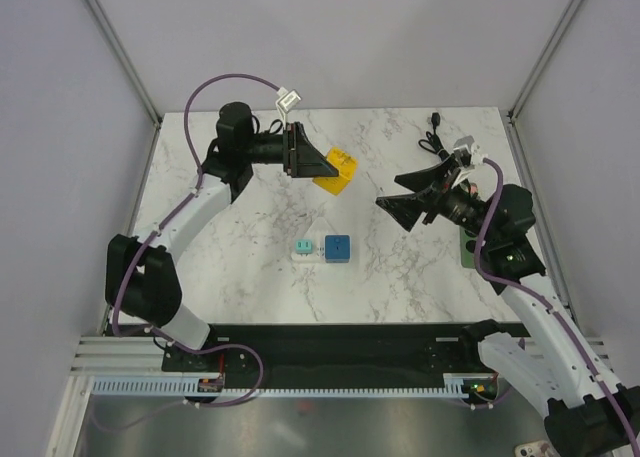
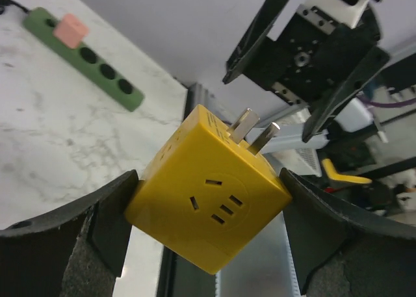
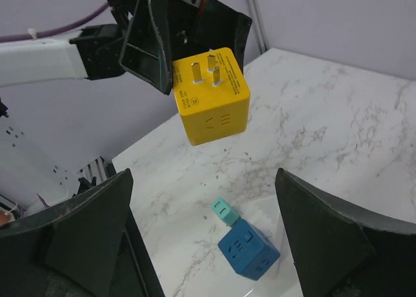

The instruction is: Insert the plug

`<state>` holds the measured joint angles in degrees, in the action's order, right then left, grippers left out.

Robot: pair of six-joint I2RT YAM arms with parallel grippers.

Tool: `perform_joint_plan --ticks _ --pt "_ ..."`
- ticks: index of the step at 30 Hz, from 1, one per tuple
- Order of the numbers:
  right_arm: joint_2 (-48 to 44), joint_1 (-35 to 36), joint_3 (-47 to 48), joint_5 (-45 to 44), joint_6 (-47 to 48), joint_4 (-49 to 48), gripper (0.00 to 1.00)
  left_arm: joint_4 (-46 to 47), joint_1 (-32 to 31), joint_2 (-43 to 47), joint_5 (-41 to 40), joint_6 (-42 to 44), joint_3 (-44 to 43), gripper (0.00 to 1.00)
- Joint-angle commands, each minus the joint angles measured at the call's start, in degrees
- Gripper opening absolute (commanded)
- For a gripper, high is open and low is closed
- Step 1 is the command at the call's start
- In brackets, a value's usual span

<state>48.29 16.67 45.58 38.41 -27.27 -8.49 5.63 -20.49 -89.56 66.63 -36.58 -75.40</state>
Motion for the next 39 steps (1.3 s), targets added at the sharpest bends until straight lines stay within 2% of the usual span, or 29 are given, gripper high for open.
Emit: perform_joint_plan --ticks 1,3,12,15,19,23,27,31,32,33,34,35,36,37,38,39 --pt "-1.1 0.3 -3.1 3.7 -0.2 -17.9 0.98 37.1 -0.8 0.6 7.6 -31.2 2.8 0.02" --pt "0.4 0.4 -2.3 4.1 0.2 -18.5 0.98 44.6 -1.7 0.3 6.9 -35.4 2.8 0.02" --pt "4.3 4.8 1.3 5.0 -0.9 -21.7 0.98 52.2 -5.5 -0.3 4.4 -43.3 3.5 0.02" --pt "4.6 7.7 2.0 2.5 0.7 -21.6 0.98 53.1 -6.1 1.2 0.5 -43.6 5.8 0.02" --pt "5.6 12.5 2.1 -6.7 5.0 -21.2 0.98 53.9 -6.4 0.5 -3.0 -45.6 8.4 0.02" --pt "8.7 16.4 5.2 -10.4 8.0 -17.6 0.98 64.2 -7.3 -1.2 -3.3 -52.9 8.3 0.02" --pt "11.0 17.8 7.1 -12.0 9.4 -17.7 0.97 64.5 -8.3 -0.7 -4.3 -54.0 8.1 0.02" --pt "11.1 18.5 7.2 -11.5 9.3 -20.1 0.89 62.9 -9.6 0.0 -4.3 -53.3 8.3 0.02" --pt "11.0 18.7 7.4 -11.4 9.4 -20.3 0.86 62.8 -9.7 0.2 -4.3 -53.3 8.6 0.06" --pt "10.9 18.7 7.3 -11.2 9.3 -20.7 0.64 62.8 -9.9 0.3 -4.3 -53.3 9.5 0.11" --pt "10.7 18.7 7.2 -11.3 9.0 -21.1 0.50 62.8 -9.9 0.9 -4.4 -53.2 9.9 0.23" --pt "10.2 18.7 6.6 -11.3 8.7 -21.8 0.37 62.7 -9.8 1.1 -4.3 -53.0 10.3 0.29" --pt "9.9 18.7 6.3 -11.6 8.6 -22.1 0.19 62.5 -9.9 1.5 -4.3 -52.5 10.8 0.35" --pt "9.6 18.6 5.9 -11.5 8.6 -22.4 0.13 61.5 -9.8 1.8 -4.0 -51.3 11.0 0.41" --pt "9.4 18.7 5.7 -11.3 8.8 -22.4 0.08 60.8 -9.8 2.7 -4.0 -50.4 11.1 0.57" --pt "8.8 18.7 5.5 -11.2 9.1 -21.9 0.00 59.9 -9.8 3.3 -3.9 -49.4 11.5 0.65"
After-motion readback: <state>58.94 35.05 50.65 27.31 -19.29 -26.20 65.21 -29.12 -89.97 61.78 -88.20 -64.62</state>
